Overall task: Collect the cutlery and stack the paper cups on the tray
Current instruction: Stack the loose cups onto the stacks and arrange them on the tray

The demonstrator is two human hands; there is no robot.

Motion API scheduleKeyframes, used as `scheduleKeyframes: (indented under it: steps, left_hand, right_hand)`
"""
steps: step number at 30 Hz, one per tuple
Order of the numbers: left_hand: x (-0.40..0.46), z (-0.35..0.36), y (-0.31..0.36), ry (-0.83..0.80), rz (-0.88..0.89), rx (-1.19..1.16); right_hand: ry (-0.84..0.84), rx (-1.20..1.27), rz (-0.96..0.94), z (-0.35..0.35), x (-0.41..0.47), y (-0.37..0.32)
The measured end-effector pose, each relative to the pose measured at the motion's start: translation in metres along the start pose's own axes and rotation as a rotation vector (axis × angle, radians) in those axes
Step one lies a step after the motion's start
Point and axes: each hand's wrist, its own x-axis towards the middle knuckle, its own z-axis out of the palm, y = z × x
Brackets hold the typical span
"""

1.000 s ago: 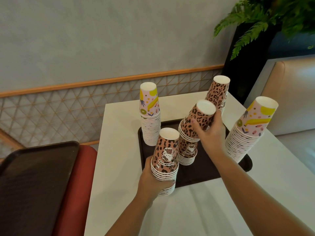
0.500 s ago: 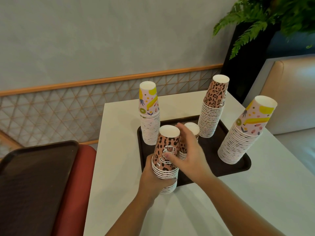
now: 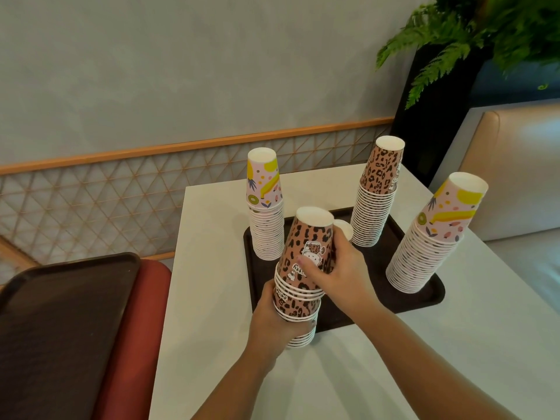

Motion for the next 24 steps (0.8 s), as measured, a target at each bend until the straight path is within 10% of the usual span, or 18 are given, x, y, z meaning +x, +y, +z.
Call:
scheduleKeyframes:
  steps: [13, 24]
  left_hand:
    - [0.001, -0.001, -0.002, 0.008, -0.040, 0.058]
    - [0.004, -0.001, 0.004, 0.012, 0.000, 0.007]
  right_hand:
    - [0.475, 0.008, -0.190, -0.042, 0.055, -0.011]
    - [0.307, -0.148, -0.004, -0.023, 0.033, 0.027]
